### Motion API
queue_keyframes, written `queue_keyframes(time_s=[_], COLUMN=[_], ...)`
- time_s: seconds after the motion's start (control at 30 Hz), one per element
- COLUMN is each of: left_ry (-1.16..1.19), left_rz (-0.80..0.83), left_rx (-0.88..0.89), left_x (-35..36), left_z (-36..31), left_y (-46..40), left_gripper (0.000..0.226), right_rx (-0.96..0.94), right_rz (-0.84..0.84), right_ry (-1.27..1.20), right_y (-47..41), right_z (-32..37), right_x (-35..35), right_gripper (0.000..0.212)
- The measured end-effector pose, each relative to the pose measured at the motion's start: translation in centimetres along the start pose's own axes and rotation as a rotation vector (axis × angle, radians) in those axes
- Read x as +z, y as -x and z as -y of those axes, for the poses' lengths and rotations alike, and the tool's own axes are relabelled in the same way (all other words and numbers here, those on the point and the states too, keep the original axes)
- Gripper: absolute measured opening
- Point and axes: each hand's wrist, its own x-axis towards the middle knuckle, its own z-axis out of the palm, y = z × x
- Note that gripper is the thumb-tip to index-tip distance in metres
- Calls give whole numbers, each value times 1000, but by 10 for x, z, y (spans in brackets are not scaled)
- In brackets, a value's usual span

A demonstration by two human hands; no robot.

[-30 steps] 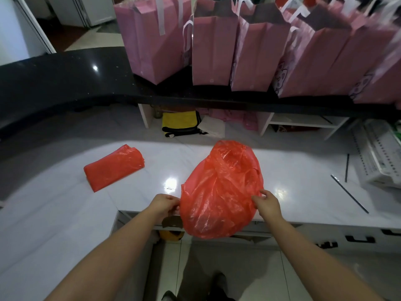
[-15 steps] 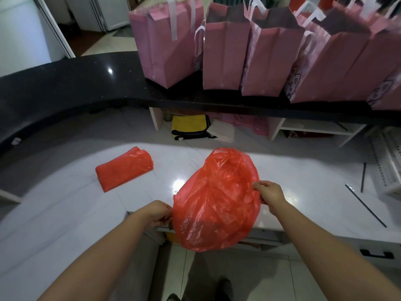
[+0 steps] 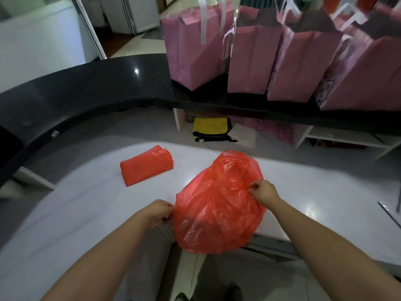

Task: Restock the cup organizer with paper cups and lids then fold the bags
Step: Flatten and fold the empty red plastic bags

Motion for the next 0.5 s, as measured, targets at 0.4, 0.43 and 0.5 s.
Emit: queue_keyframes(time_s=[0.4, 0.43, 0.5], left_ry=[512, 574, 676], left_rz=[-410, -448, -484], left_rx=[77, 85, 96], left_x=[-63, -66, -68], left_z=[-2, -2, -4], left_y=[8, 8, 9], left_gripper=[7, 7, 7], right_rx=[66, 72, 83], right_rz=[-199, -230, -294], right_ry=[-263, -300, -361], right_y=[-6, -4, 0], right_z=[1, -2, -9], right_x=[-32, -33, -37], right_gripper=[15, 16, 17])
